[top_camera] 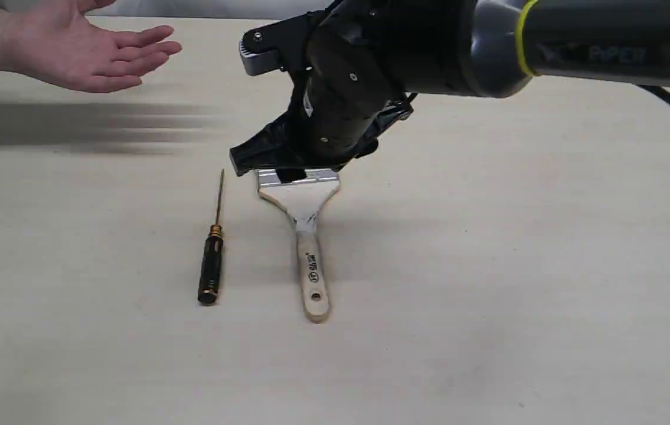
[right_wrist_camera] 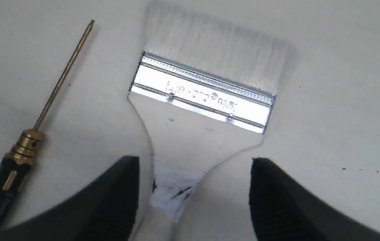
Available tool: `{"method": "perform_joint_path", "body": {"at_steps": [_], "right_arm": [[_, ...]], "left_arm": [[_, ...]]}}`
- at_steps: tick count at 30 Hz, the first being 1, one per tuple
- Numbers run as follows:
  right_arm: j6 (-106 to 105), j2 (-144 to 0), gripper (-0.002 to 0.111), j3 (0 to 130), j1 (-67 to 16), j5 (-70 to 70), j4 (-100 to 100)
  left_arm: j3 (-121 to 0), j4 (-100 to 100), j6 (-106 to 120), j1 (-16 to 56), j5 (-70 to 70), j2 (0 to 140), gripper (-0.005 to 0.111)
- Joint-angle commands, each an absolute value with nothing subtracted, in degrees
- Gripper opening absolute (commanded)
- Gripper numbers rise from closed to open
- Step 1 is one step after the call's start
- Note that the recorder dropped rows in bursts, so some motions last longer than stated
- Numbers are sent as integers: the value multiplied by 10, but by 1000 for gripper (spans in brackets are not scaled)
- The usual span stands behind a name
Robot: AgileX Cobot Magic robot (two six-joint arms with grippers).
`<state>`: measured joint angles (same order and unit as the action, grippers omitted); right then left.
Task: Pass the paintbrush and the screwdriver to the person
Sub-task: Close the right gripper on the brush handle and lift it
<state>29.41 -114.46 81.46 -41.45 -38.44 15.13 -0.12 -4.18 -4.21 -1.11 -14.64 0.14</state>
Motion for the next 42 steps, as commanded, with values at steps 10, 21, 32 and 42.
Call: {"method": "perform_joint_path", "body": {"at_steps": [10, 21, 32, 42], "right_arm": [[241, -1199, 57, 819, -414, -393, 63], [241, -1227, 57, 819, -414, -386, 62], [259, -1259, 54, 819, -414, -333, 62], [259, -1272, 20, 819, -414, -331, 66]], "left_arm": [[0, -38, -43, -6, -143, 0, 0], [0, -38, -43, -6, -143, 0, 0], [0, -38, -43, -6, -143, 0, 0], [0, -41, -43, -6, -142, 0, 0]]}}
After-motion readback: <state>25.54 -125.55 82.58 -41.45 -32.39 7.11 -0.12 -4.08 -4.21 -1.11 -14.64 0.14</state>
